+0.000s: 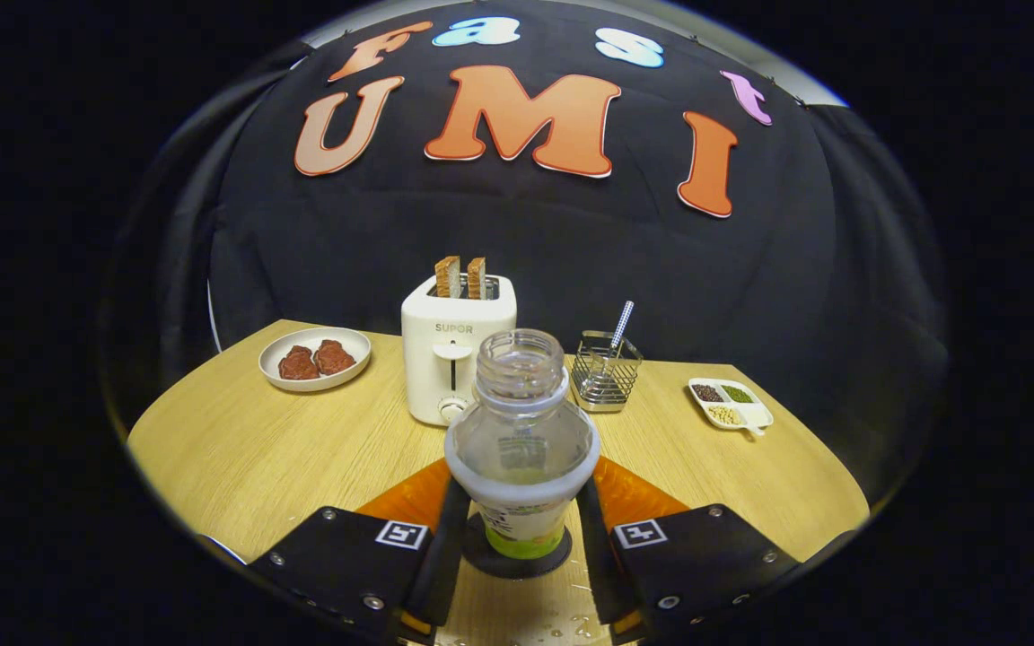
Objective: Take the bottle from table, then pour the juice into the cup, finally place the bottle on the coaster
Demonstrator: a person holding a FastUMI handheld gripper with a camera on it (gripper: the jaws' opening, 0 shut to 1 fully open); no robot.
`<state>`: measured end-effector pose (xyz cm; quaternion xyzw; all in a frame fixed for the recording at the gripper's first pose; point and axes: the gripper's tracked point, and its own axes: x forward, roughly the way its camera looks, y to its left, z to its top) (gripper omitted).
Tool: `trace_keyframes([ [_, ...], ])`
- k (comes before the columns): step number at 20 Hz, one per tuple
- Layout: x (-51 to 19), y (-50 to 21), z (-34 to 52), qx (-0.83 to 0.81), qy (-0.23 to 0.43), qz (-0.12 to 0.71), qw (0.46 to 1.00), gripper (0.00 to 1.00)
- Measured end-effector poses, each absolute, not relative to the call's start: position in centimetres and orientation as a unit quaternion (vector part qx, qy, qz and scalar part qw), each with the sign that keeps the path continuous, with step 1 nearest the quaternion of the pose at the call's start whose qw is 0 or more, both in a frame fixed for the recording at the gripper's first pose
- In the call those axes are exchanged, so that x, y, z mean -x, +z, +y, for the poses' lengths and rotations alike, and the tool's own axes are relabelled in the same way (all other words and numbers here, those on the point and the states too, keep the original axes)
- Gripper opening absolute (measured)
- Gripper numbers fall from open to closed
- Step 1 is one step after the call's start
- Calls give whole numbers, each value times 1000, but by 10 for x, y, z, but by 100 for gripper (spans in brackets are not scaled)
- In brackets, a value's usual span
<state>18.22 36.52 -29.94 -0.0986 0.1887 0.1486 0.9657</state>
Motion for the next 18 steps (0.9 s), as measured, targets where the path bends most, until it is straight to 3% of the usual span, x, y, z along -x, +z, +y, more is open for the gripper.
trace_keyframes([
  [8, -183, -306, 356, 122, 140, 195, 963, 72],
  [11, -182, -304, 350, 126, 136, 190, 964, 95],
  [12, -182, -301, 347, 131, 134, 185, 965, 98],
  [18, -159, -282, 336, 125, 143, 176, 966, 98],
])
